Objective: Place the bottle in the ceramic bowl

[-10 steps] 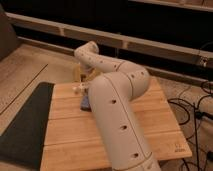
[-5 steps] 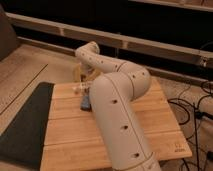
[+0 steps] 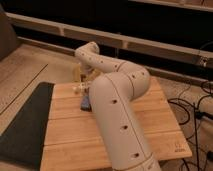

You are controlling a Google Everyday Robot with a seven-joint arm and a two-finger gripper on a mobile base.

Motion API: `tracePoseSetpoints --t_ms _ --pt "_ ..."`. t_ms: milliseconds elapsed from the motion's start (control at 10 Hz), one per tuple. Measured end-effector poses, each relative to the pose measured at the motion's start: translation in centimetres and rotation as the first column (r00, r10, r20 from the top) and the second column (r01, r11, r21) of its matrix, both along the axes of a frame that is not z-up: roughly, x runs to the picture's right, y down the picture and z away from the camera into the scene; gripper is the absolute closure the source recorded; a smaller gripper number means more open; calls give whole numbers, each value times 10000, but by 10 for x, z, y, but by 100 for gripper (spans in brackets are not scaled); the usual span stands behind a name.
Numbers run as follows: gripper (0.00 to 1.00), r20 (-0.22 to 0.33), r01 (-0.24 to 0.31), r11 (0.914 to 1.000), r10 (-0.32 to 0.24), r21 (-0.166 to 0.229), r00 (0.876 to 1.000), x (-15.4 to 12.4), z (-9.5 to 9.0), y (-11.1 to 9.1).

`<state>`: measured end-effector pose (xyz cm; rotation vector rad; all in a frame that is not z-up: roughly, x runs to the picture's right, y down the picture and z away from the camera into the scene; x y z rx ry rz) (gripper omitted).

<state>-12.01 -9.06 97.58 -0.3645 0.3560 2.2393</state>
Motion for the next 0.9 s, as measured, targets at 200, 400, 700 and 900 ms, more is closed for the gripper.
tracePoseSetpoints --t_ms 200,400,700,900 --pt "35 -5 26 10000 -26 -5 10000 0 0 0" --pt "35 370 238 9996 -232 -164 9990 -18 0 12" --pt "35 787 214 9986 -175 -487 9967 -39 3 26" --pt "35 917 237 9975 -175 -667 9956 -46 6 34"
